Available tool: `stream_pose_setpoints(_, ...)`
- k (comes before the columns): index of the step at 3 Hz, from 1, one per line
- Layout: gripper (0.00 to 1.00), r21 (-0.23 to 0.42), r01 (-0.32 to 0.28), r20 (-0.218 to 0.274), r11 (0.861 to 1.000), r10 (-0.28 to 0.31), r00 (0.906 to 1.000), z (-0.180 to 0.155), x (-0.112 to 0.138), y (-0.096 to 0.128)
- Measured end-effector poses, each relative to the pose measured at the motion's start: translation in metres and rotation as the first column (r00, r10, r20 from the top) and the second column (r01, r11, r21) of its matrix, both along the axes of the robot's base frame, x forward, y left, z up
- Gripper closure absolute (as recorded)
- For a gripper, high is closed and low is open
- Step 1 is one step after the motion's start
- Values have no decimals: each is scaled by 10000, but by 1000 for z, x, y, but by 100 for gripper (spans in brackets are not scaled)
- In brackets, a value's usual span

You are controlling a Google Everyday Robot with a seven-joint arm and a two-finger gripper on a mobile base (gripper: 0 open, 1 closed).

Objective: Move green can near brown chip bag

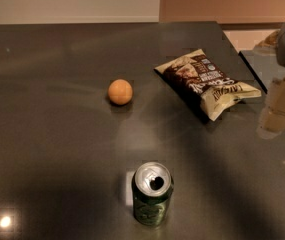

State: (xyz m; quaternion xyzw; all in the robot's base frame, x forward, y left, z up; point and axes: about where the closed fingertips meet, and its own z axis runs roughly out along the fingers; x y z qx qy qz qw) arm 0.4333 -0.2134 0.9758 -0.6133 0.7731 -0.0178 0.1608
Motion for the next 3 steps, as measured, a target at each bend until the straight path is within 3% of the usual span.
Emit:
stream_pose_setpoints(1, 0, 713, -906, -312, 9933, 931, 9952, -4, -21, 13)
stream_pose_setpoints(2, 0, 1505, -1831, -472, 9715, 1921, 9802, -9, -46, 30)
stream_pose_setpoints(3, 0, 2444, -2466, -643, 9378, 2694, 9609, -19, -69, 53)
